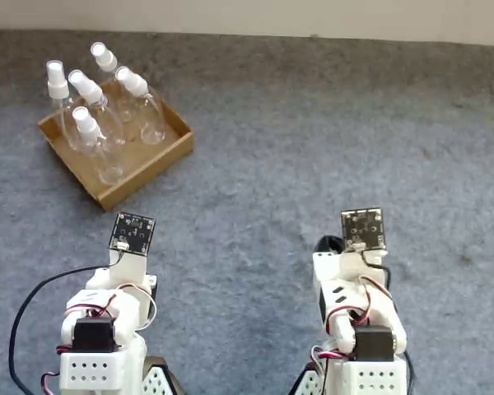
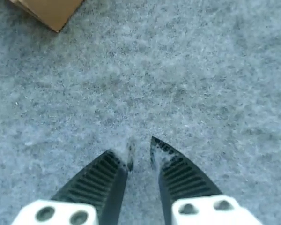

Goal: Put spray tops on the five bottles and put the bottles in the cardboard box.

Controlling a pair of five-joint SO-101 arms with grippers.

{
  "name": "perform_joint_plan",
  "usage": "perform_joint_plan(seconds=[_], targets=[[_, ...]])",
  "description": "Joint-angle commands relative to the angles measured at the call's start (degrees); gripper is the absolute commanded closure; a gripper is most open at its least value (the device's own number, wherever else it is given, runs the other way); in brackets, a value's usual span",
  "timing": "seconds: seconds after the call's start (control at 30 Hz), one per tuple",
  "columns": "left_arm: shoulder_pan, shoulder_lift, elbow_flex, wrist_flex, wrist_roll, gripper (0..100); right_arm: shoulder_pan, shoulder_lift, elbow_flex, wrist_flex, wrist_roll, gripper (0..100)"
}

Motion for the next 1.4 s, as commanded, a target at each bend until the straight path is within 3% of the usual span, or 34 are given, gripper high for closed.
perform_joint_plan(seconds=[0.0, 0.37, 0.83, 1.07, 1.13, 1.27, 1.37], targets=[[-0.57, -0.84, 1.27, 0.70, 0.35, 99, 0.84, -0.75, -8.22, 4.88, -0.53, 98.6], [-0.57, -0.84, 1.27, 0.70, 0.35, 99, 5.05, -0.75, 3.91, 4.88, -0.62, 98.6], [-0.40, -0.84, 1.27, 0.70, 0.44, 99, 5.23, -0.66, 11.65, 5.41, -0.62, 98.6], [-0.31, -0.84, 1.27, 0.70, 0.62, 99, 5.32, -0.48, 11.91, 12.97, -0.62, 98.6], [-0.40, -0.84, 1.27, 0.70, 2.64, 99, 5.32, -0.57, 11.91, 13.05, -0.62, 98.6], [-0.66, -0.84, 1.27, 0.70, 13.27, 99, 5.32, -0.57, 11.91, 13.05, -0.62, 98.7], [-1.89, -0.84, 1.27, 0.70, 15.12, 99, 5.32, -0.57, 11.65, 13.05, -4.22, 98.7]])
